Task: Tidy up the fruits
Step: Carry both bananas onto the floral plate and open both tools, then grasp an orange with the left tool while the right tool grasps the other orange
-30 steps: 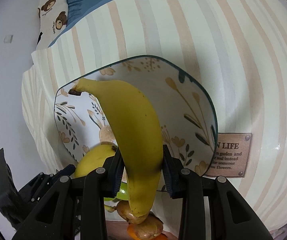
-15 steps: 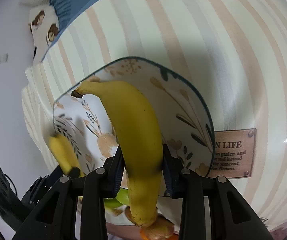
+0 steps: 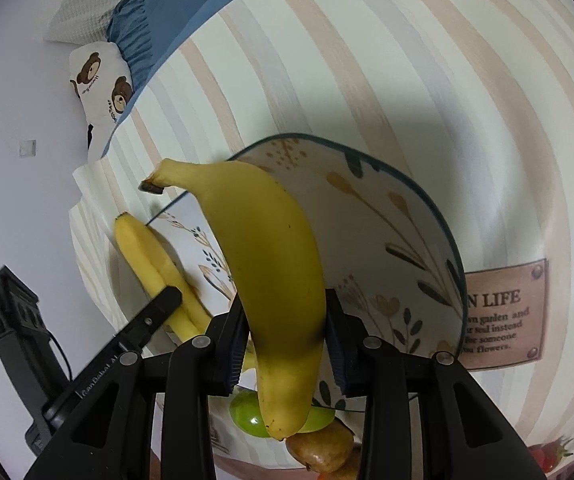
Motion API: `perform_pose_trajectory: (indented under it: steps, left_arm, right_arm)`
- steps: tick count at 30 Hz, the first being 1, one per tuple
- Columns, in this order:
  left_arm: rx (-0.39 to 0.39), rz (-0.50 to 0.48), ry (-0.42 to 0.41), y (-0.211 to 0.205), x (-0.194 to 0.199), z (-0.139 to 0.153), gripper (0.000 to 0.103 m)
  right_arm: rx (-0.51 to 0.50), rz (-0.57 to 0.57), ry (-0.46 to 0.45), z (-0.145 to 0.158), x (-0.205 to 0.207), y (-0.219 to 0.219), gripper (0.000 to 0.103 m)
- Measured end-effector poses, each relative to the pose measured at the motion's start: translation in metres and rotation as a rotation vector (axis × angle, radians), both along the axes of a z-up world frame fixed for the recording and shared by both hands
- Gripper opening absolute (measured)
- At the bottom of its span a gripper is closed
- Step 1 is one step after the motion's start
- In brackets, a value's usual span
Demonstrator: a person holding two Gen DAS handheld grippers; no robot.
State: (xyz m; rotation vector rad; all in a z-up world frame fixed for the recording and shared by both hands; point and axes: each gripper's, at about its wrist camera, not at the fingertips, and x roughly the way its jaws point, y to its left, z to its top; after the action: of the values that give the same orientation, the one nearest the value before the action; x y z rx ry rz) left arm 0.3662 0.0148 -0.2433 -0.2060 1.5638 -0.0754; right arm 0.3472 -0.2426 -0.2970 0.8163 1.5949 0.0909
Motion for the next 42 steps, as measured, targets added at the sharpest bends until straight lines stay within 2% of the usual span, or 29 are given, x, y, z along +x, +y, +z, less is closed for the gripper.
perform_pose_trajectory:
  steps: [4, 5, 10, 14, 18, 23, 30, 37, 42]
  left_arm:
    - [0.044, -0.031, -0.017, -0.002, 0.0, 0.011, 0.04]
    - [0.058, -0.041, -0.028, -0.004, -0.005, 0.017, 0.043]
    - [0.118, -0.1, -0.09, -0.013, -0.023, 0.044, 0.062]
    - [0.152, -0.126, -0.132, -0.013, -0.046, 0.058, 0.084]
    - [0.178, -0.13, -0.183, -0.005, -0.072, 0.064, 0.095]
    - [0.212, -0.121, -0.239, -0.027, -0.088, 0.077, 0.095]
    - [0.232, -0.12, -0.352, -0.023, -0.117, 0.113, 0.095]
    - [0.206, -0.108, -0.406, -0.019, -0.155, 0.142, 0.095]
    - [0.176, -0.112, -0.413, -0.015, -0.183, 0.154, 0.095]
  right_arm:
    - [-0.035, 0.002, -0.026, 0.013, 0.002, -0.004, 0.062]
    - [-0.052, 0.018, -0.035, 0.018, 0.003, -0.004, 0.063]
    - [-0.23, 0.141, -0.106, 0.05, 0.001, 0.009, 0.077]
    - [-0.364, 0.222, -0.164, 0.072, -0.01, 0.019, 0.093]
    - [-0.455, 0.277, -0.219, 0.091, -0.026, 0.033, 0.098]
    - [-0.532, 0.311, -0.287, 0.112, -0.058, 0.034, 0.1]
    - [-0.566, 0.266, -0.38, 0.15, -0.102, 0.034, 0.1]
    - [-0.593, 0.246, -0.478, 0.19, -0.146, 0.042, 0.1]
    - [-0.559, 0.251, -0.507, 0.208, -0.178, 0.053, 0.1]
